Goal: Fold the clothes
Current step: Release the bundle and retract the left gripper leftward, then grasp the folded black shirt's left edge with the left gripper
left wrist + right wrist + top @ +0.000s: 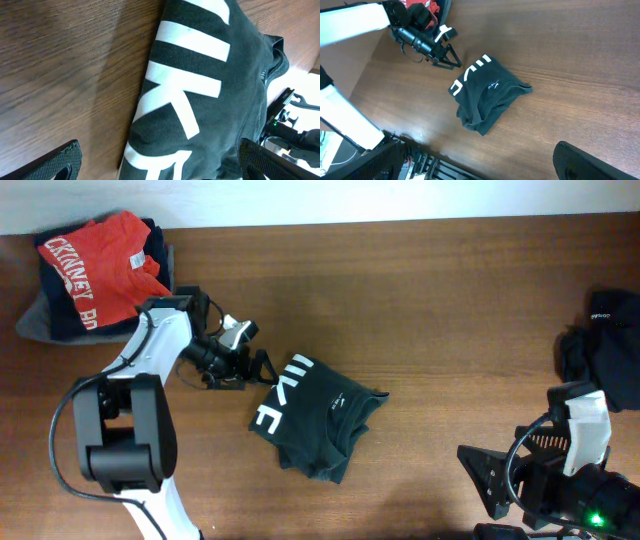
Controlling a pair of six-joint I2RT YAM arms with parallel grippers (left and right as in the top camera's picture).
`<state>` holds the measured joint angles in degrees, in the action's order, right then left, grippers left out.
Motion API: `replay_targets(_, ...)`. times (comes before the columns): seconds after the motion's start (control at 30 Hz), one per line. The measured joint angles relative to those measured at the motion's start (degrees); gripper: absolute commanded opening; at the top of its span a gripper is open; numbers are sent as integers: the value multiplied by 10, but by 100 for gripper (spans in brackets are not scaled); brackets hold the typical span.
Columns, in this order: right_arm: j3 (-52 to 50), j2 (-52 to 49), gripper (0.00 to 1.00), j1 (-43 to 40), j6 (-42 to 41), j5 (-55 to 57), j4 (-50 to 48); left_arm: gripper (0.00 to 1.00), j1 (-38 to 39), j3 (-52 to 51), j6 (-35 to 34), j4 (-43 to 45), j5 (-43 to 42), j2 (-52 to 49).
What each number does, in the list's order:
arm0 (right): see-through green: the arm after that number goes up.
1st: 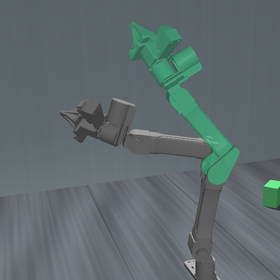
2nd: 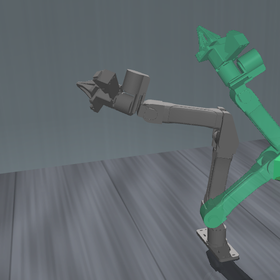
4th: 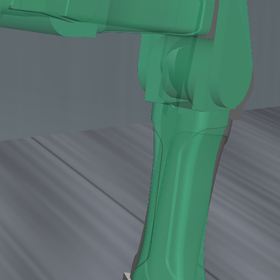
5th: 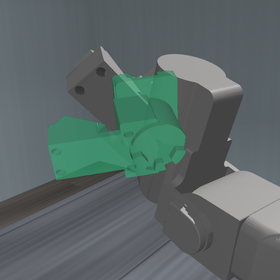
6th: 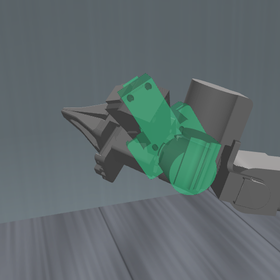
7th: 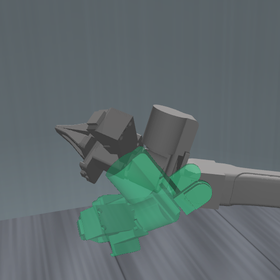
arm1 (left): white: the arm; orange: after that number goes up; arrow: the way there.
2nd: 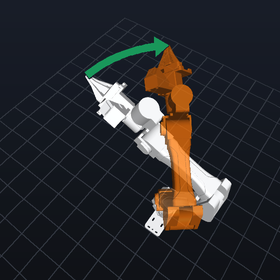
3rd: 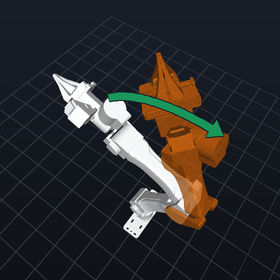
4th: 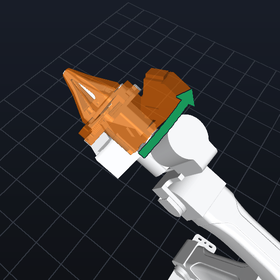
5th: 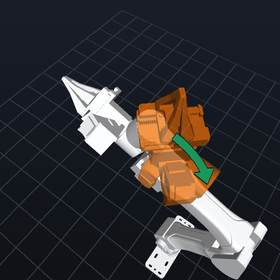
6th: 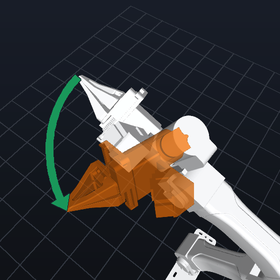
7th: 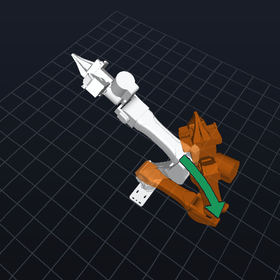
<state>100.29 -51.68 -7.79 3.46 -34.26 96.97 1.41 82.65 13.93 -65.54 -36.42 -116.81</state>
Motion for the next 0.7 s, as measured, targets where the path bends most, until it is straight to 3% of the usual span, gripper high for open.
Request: replay_targets(0.7,0,0,99,0,0,0,0,96,82,-18,14,30,-55,-50)
